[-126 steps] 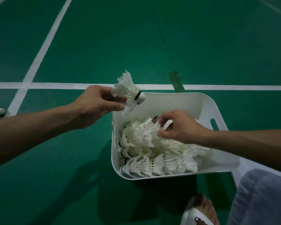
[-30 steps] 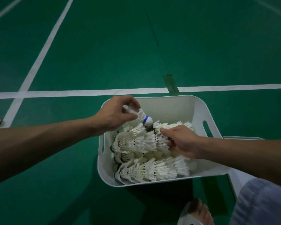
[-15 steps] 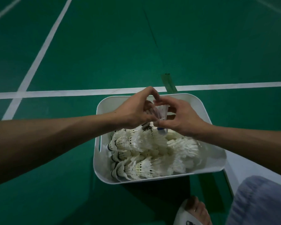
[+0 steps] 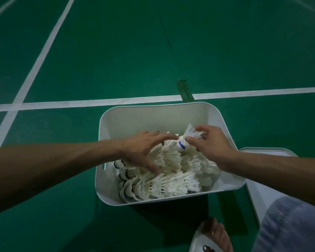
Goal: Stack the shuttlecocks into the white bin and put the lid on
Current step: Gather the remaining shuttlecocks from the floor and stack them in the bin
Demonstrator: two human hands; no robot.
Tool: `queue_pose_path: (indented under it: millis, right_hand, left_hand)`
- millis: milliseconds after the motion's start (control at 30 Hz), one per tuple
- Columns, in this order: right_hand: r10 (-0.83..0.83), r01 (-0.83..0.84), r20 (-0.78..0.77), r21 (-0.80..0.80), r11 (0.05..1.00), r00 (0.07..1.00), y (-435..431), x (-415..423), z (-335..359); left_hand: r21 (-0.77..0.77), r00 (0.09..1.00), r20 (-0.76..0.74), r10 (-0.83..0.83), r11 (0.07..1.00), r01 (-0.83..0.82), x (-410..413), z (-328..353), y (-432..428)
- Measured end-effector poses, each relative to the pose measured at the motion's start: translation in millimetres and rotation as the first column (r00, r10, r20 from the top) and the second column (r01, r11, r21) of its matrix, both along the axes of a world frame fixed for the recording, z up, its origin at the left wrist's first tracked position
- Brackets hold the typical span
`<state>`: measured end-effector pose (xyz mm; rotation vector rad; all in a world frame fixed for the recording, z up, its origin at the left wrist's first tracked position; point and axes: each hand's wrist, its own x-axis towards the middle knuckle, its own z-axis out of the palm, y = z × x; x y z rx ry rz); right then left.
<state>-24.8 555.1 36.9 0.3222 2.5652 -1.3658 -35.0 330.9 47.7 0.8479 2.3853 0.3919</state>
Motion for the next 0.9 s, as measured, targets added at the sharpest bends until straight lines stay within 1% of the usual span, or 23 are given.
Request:
queue_pose_path:
  millis: [67,133,167,233,267,333,467,567,667,767,833,900]
  right_hand:
    - [-0.033,0.033,-0.001,-0.005,0.999,0.999,0,-1,0]
    - [-0.014,0.015,-0.02,0.042,0.999,1.0,-1,-2,5]
    - [0.009,-0.007,-0.032,0.072,0.997,0.999,-1,-1,9]
    - [0.079,-0.07,-0.054,0.15,0.986,0.995,-4,2,18]
    - [0.117,-0.103,-0.068,0.188,0.977,0.991,-5,4,22]
    - [0.167,-0.144,-0.087,0.222,0.964,0.982,-9,9,26]
    - [0.162,-0.152,-0.049,0.16,0.975,0.986,-13,19,22]
    - [0.157,-0.157,0.017,0.062,0.986,0.988,-16,24,12]
    - [0.159,-0.159,0.082,-0.014,0.987,0.984,-19,24,5]
    - [0.079,-0.072,0.09,-0.075,0.995,0.993,-21,21,2]
    - [0.025,-0.019,0.075,-0.081,0.997,0.997,-21,19,2]
    - [0.017,-0.011,0.075,-0.09,0.996,0.997,-21,18,0]
  left_hand:
    - [0.029,0.999,-0.01,0.05,0.998,-0.05,-2,3,-8]
    - [0.018,0.997,-0.025,0.08,0.997,-0.079,-3,4,-19]
    - [-0.007,0.996,-0.026,0.084,0.996,-0.084,-1,4,-24]
    - [-0.061,0.997,0.017,0.079,0.995,-0.078,4,3,-32]
    - [-0.078,0.997,0.044,0.066,0.995,-0.063,6,2,-33]
    - [-0.087,0.999,0.044,0.029,0.996,-0.025,8,0,-33]
    - [-0.039,1.0,-0.021,0.017,0.999,-0.018,5,2,-32]
    - [-0.063,0.999,-0.03,-0.041,0.997,0.039,6,1,-34]
    - [-0.079,0.998,-0.019,-0.058,0.995,0.056,5,0,-32]
    - [-0.066,0.999,0.022,-0.039,0.997,0.041,1,0,-30]
    - [-0.062,0.999,0.039,-0.031,0.998,0.034,0,1,-31]
    - [-0.06,0.998,0.048,-0.032,0.998,0.035,-1,1,-31]
